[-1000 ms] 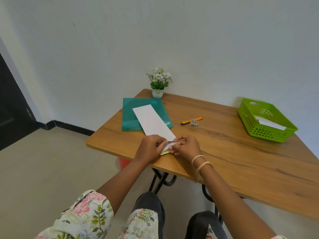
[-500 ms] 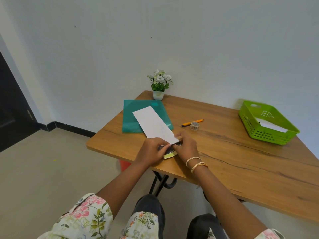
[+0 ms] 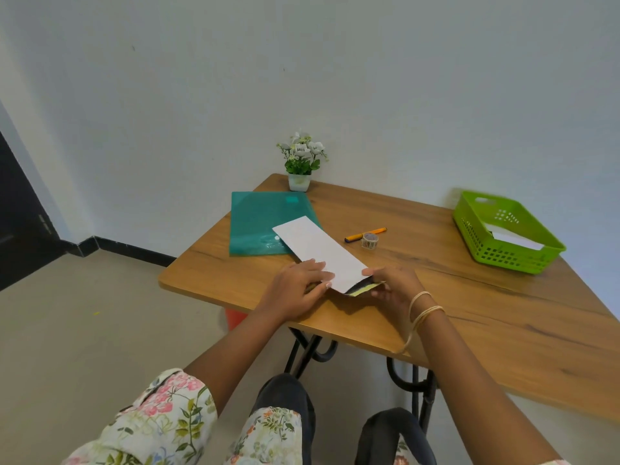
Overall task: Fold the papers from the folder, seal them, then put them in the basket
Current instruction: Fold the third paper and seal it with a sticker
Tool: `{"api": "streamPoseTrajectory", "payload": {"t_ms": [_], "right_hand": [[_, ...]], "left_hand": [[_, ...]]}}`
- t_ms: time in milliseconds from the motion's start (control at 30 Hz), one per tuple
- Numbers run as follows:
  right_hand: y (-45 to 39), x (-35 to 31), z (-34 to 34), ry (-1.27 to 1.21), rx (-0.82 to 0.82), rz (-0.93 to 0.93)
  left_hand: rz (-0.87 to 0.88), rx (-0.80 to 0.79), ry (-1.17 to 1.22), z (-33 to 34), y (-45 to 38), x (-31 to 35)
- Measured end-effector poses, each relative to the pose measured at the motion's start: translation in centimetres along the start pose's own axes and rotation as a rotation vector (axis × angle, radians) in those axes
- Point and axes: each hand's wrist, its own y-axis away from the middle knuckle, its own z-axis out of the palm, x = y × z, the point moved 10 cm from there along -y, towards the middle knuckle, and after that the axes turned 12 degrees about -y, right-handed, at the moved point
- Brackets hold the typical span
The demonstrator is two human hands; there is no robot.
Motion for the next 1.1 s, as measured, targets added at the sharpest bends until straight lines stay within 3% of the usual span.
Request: {"api": "streamPoseTrajectory", "payload": {"t_ms": [200,367,433,533,633,900,1100], "right_hand": [[-0.1,0.6,-3.8,-0.107,0.151,-0.011],[0.6,0.9,-3.6,-0.109,0.082,-0.012],[0.9,0.8,-2.0,-0.011,-0.067,-0.024],[1.3,0.6,0.3,0.419,-0.251,-0.167],[1.6,-1.0,0.3,0.648,-0.137,-0.394],[1.4,-0.8,0.7,0.717,-0.174,-0.438],[0.2,-0.8,0.0,0.705,-0.111,-0.465]], "left_hand": [[0.016,-0.171,-0.078,2.0,-0.2,0.0],[0.024,-0.242,-0.100,2.7,-0.3,0.2],[0.026,-0.244,-0.091,2.5,-0.4,0.5],[0.001,-0.235,-0.055,2.0,-0.5,0.5],[0.003,-0.237,-0.079,1.9,-0.5,0.7],[0.024,-0.135,-0.061,2.0,-1.2,1.9],[-0.094,-0.108,0.096,2.2,-2.0,1.5]]}}
